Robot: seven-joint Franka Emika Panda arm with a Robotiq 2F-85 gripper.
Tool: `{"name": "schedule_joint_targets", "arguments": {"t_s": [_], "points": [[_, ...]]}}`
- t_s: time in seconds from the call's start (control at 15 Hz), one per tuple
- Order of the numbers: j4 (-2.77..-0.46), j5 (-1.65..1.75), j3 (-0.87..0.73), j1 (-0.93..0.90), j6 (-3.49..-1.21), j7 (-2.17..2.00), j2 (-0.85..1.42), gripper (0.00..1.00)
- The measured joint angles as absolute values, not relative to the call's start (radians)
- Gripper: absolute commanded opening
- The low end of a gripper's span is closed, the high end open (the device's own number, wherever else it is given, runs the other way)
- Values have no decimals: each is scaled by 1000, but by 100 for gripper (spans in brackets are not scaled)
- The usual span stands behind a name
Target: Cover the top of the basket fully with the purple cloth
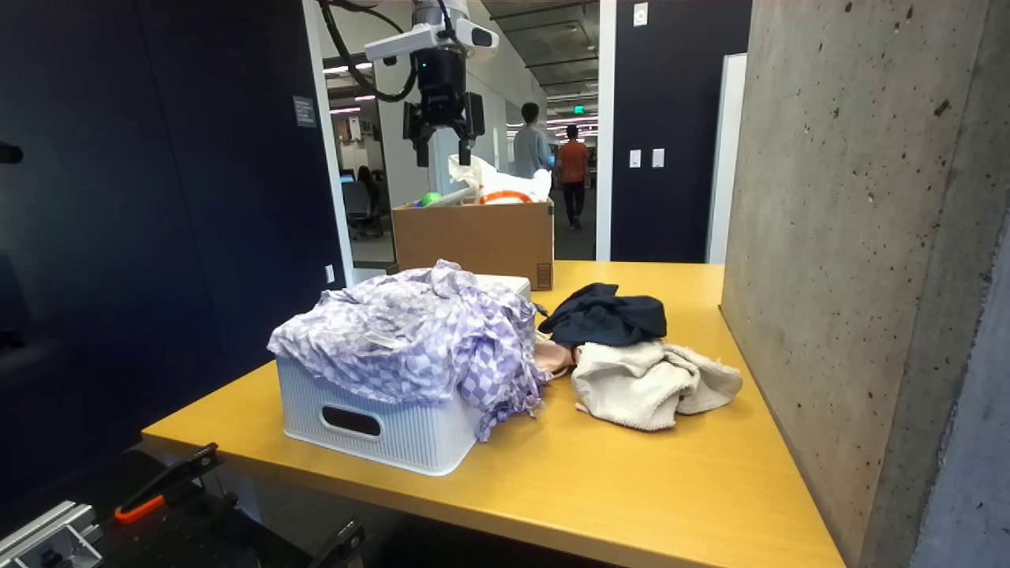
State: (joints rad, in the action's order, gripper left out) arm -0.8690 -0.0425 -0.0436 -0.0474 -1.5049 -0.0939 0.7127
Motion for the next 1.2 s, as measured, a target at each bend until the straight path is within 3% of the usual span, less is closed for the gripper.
{"name": "schedule_joint_targets", "arguments": {"t_s": [0.8, 1.2], "points": [[-1480, -60, -21, 33, -1660, 129, 549, 100], [-1626, -7, -18, 33, -1849, 195, 535, 100]]}}
